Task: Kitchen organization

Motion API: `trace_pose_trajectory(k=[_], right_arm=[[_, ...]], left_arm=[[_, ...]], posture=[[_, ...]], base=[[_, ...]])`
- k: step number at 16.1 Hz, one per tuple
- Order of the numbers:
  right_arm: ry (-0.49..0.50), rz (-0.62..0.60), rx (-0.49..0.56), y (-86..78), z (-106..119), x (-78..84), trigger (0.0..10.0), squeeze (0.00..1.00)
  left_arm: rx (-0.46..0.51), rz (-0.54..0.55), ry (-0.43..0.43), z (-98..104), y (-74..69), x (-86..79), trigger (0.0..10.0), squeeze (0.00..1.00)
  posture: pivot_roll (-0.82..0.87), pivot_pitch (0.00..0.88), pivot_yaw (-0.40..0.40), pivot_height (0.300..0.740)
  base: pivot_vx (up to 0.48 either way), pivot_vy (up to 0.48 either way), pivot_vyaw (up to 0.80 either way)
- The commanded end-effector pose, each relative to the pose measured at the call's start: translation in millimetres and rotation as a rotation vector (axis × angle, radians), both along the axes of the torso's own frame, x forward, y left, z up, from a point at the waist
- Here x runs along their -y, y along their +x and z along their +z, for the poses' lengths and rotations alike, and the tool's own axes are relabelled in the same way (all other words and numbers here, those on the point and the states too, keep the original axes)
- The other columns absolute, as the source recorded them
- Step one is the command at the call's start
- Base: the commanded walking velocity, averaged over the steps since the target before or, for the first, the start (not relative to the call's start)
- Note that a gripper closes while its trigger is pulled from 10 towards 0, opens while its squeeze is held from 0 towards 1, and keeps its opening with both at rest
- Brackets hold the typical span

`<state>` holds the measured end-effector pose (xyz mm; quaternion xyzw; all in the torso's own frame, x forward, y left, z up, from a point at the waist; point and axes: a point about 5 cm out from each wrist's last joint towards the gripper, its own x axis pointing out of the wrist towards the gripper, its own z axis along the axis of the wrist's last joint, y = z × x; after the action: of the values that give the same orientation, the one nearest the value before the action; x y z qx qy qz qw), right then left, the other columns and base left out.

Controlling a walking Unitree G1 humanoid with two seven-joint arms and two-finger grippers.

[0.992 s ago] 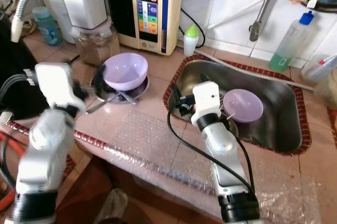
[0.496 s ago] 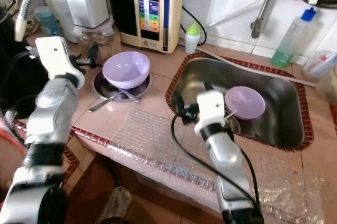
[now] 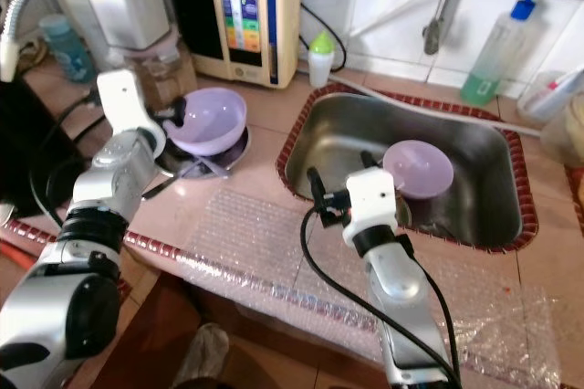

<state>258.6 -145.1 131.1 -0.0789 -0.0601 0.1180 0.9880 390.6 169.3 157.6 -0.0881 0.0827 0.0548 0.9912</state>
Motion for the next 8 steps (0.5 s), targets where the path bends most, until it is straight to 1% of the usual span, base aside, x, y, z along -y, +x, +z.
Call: trace_pose_trajectory(k=[1, 3, 4, 5, 6, 8], right_arm=[[0.0, -0.007, 0.02, -0.5, 6, -0.3, 10.0, 0.0], [0.0, -0.007, 0.019, -0.7, 6, -1.0, 10.0, 0.0], [-0.001, -0.005, 0.018, -0.7, 6, -2.1, 10.0, 0.0], [0.0, -0.003, 0.017, -0.5, 6, -3.0, 10.0, 0.0], [-0.002, -0.004, 0.012, 0.3, 6, -3.4, 10.0, 0.0], [0.001, -0.016, 0.009, 0.6, 5, -2.0, 10.0, 0.0]], left_arm=[[0.008, 0.018, 0.016, 3, 2.0, -3.3, 10.0, 0.0], [-0.005, 0.015, 0.021, 0, 2.0, -1.6, 10.0, 0.0], [-0.043, 0.01, 0.011, -7, 1.1, -0.1, 9.8, 0.0], [-0.07, -0.005, -0.02, -11, 0.4, 1.9, 3.9, 0.0], [-0.113, -0.07, -0.084, -19, 0.6, 9.1, 0.0, 0.0], [-0.123, -0.078, -0.08, -22, 1.0, 9.3, 0.0, 0.0]], posture=[[-0.15, 0.026, 0.069, 0.74], [-0.15, 0.026, 0.069, 0.74], [-0.15, 0.026, 0.068, 0.74], [-0.15, 0.027, 0.068, 0.74], [-0.15, 0.028, 0.07, 0.74], [-0.15, 0.029, 0.073, 0.74]], base=[[0.0, 0.0, 0.0], [0.0, 0.0, 0.0], [0.0, 0.0, 0.0], [0.0, 0.0, 0.0], [0.0, 0.0, 0.0], [0.0, 0.0, 0.0]])
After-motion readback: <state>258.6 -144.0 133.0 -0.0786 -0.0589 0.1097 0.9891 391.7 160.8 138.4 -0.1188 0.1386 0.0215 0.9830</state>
